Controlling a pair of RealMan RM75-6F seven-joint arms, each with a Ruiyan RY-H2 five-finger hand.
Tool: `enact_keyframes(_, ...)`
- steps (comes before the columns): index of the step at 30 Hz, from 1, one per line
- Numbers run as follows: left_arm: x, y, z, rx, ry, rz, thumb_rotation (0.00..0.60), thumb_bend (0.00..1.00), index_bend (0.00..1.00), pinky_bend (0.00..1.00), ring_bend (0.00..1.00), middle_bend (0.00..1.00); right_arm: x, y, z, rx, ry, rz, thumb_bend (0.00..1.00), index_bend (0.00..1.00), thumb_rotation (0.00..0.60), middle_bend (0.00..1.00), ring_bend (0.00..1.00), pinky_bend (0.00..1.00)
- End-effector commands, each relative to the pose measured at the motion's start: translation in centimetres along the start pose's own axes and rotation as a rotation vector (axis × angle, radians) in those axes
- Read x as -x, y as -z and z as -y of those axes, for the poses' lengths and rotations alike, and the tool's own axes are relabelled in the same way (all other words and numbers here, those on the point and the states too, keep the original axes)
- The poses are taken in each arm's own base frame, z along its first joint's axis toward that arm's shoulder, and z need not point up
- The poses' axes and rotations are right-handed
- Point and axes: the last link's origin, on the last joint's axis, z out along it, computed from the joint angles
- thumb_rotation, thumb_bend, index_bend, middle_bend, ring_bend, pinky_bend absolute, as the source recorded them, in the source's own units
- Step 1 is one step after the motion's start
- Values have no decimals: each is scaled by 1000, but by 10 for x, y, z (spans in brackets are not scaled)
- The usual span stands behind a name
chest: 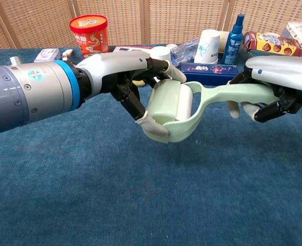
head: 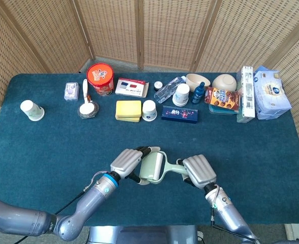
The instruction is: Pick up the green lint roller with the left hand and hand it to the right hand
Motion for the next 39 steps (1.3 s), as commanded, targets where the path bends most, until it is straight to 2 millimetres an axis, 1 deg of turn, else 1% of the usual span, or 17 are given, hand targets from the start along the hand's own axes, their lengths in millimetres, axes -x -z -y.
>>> enact_keyframes(1, 0, 3, 1, 2, -7, 12, 600, 0, 243, 442, 137, 144, -2, 0, -3, 9, -19, -4, 1000, 737, 600, 881, 920, 1000)
enact_keyframes(5, -1, 6, 3, -4, -15, 37, 600, 0, 238, 365, 48, 32, -5, 2, -8, 18, -33, -8, 1000, 737, 600, 881, 920, 1000)
enact_keyframes(7, -1, 8, 3, -4, -17, 49, 600, 0, 238, 343, 20, 4, -6, 3, -9, 19, -39, -10, 1000, 737, 600, 881, 920, 1000)
enact_keyframes(11, -2, 10, 5, -8, -27, 61, 600, 0, 226, 303, 0, 0, -7, 4, -11, 21, -51, -9, 1000, 737, 600, 881, 920, 1000)
enact_keyframes(15, -5, 12, 5, -7, -25, 67, 600, 0, 201, 241, 0, 0, -8, 4, -13, 23, -58, -12, 1000, 737, 600, 881, 920, 1000)
enact_keyframes(23, -31, 27, 12, -21, -28, 38, 600, 0, 183, 225, 0, 0, -9, 5, -22, 42, -74, -14, 1000, 737, 600, 881, 920, 1000)
enact_keyframes(31, -62, 46, 29, -51, -51, -18, 600, 0, 184, 225, 0, 0, -10, 6, -29, 56, -93, -18, 1000, 738, 600, 881, 920, 1000)
enact_keyframes(33, -69, 53, 35, -61, -60, -37, 600, 0, 183, 225, 0, 0, -10, 7, -30, 58, -96, -20, 1000, 737, 600, 881, 920, 1000)
enact_keyframes(39, -96, 85, 69, -126, -117, -113, 600, 0, 183, 221, 0, 0, -15, 11, -36, 66, -103, -35, 1000, 737, 600, 881, 920, 1000)
